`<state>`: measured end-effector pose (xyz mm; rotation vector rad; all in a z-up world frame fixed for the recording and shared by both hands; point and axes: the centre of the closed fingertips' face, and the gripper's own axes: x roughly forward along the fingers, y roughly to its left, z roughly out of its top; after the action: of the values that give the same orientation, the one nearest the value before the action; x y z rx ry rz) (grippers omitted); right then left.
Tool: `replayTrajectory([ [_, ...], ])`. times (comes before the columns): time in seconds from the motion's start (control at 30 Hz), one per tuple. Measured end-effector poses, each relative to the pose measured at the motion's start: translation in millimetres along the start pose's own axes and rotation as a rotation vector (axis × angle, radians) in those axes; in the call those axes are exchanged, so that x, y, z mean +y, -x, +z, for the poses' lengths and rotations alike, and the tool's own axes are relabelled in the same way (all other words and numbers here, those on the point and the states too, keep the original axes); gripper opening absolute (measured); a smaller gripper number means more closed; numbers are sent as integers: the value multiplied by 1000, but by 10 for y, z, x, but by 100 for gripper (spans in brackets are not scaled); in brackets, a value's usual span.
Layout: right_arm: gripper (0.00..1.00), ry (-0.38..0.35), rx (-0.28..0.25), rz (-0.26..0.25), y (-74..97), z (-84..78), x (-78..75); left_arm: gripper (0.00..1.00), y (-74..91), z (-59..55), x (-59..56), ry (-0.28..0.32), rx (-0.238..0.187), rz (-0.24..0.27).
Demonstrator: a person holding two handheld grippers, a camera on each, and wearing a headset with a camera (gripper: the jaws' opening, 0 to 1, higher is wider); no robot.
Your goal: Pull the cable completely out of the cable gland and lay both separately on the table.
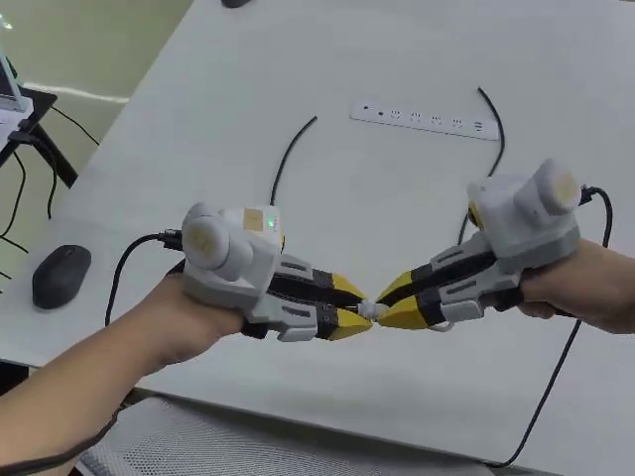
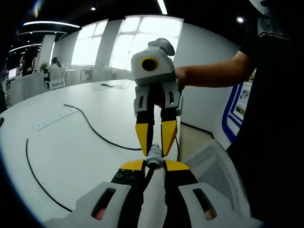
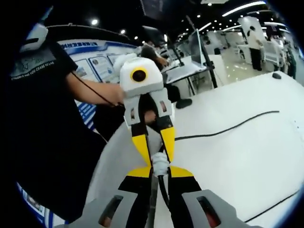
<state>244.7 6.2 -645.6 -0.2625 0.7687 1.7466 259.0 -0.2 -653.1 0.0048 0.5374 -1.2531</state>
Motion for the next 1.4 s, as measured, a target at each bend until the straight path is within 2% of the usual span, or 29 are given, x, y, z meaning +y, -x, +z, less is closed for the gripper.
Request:
replayTrajectory([
  [0.07,7,45,20,-29,-5,-12,13,15,-7,-8,-16,7,1,-4],
  [0.1,7,80,35,-62,-7,-17,8,15,-7,-15,-16,17,1,-4],
  [0.13,7,116,43,-77,-12,-24,3,15,-8,-30,-30,84,4,-11],
  [0.2,7,188,65,-120,-15,-28,9,15,-13,-18,-31,47,-1,-10],
  [0.27,7,253,78,-161,-13,-42,-20,15,-14,-16,-41,73,-2,-11],
  [0.4,7,311,90,-235,-6,-46,-25,15,-9,2,-49,81,-8,-15],
  [0.43,7,349,96,-260,2,-38,-30,15,-8,11,-51,87,-11,-17],
  [0.5,7,381,104,-292,7,-32,-22,15,-1,23,-54,94,-15,-20],
  [0.67,7,576,141,-444,23,33,-37,15,37,73,-18,129,-38,-20],
  [0.8,7,649,174,-487,10,26,-18,15,38,73,-33,137,-38,-28],
  [1.07,8,620,170,-487,-14,18,-36,15,41,42,-30,135,-29,-33],
  [1.17,8,496,135,-470,-23,0,-39,15,36,21,-33,119,-22,-35],
  [1.23,8,476,108,-458,-12,24,-46,15,33,19,-32,113,-25,-35],
  [1.33,14,351,65,-406,31,3,-36,15,42,17,-20,107,-35,-32],
  [1.4,15,275,24,-367,82,11,-36,15,51,12,-17,102,-36,-30],
])
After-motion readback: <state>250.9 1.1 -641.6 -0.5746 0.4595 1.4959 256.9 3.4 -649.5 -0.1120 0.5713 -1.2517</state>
